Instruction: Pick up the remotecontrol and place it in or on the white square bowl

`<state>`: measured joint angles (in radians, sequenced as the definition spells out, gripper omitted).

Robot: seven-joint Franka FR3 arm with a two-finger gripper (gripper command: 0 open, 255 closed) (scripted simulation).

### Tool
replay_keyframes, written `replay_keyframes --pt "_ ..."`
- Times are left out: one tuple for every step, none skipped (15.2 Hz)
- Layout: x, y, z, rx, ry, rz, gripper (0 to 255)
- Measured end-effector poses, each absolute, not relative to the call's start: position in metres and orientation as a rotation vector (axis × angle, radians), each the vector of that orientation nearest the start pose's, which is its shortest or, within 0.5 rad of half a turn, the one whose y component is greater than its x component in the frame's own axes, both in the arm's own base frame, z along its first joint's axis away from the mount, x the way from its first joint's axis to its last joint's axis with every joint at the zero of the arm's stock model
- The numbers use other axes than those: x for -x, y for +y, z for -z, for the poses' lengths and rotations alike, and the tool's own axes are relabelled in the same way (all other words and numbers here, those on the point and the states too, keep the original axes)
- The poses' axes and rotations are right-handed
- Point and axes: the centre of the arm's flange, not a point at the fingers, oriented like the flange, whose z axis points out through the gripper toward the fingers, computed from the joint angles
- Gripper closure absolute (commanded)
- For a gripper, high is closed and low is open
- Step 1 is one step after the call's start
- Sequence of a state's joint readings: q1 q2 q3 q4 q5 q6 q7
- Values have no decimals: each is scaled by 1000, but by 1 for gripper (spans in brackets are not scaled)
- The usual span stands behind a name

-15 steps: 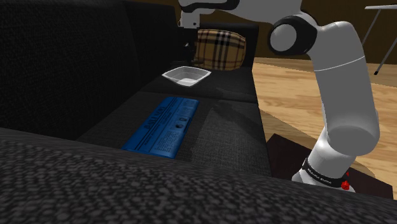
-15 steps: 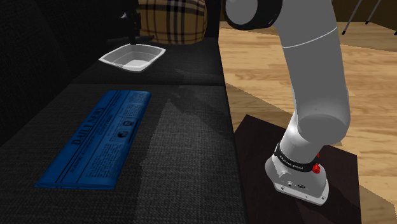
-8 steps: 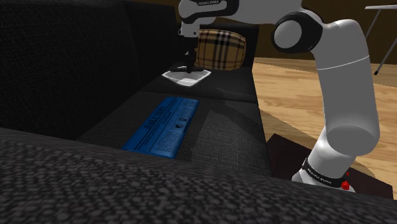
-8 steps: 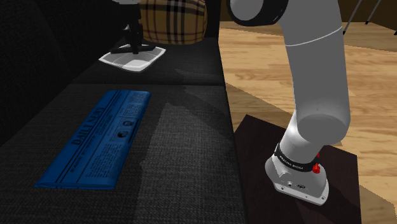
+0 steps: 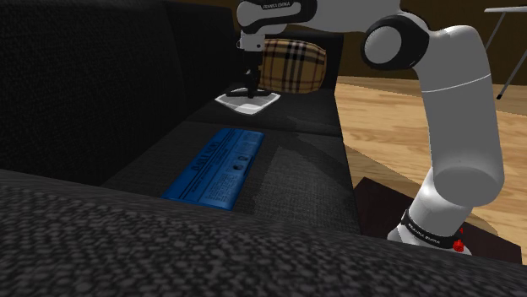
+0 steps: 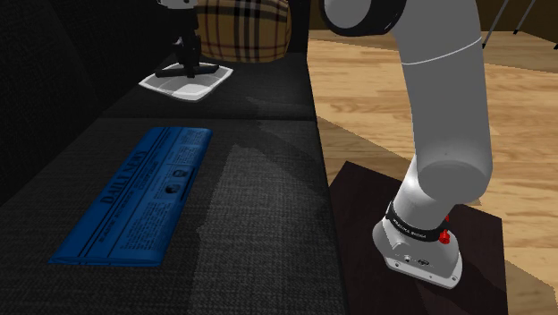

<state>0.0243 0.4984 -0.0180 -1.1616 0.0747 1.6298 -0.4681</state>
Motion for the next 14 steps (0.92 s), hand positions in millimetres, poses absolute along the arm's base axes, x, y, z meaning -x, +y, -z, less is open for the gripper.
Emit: replay_keyframes --pt "-698 15 -510 2986 -716 -22 0" --pt "-698 15 -510 2986 -716 -22 0" --pt "-698 15 -510 2986 -716 -22 0" --pt "-698 15 -510 2986 -716 -22 0" --pt "-698 15 -510 2986 -716 -22 0" --pt "-698 15 -510 2986 -716 -22 0" --pt "-699 15 -516 2986 -716 -21 0" --pt "-699 14 -525 2986 -716 -21 0" --pt "-698 14 -537 2986 -716 -20 0" --pt "-699 12 -548 2986 -717 -19 0" --pt "-699 12 -554 2986 -716 -19 0" --pt "-699 12 -557 2986 -716 -20 0" --pt "-699 12 -558 2986 -716 -21 0" --pt "-700 12 -559 2986 -716 -21 0"
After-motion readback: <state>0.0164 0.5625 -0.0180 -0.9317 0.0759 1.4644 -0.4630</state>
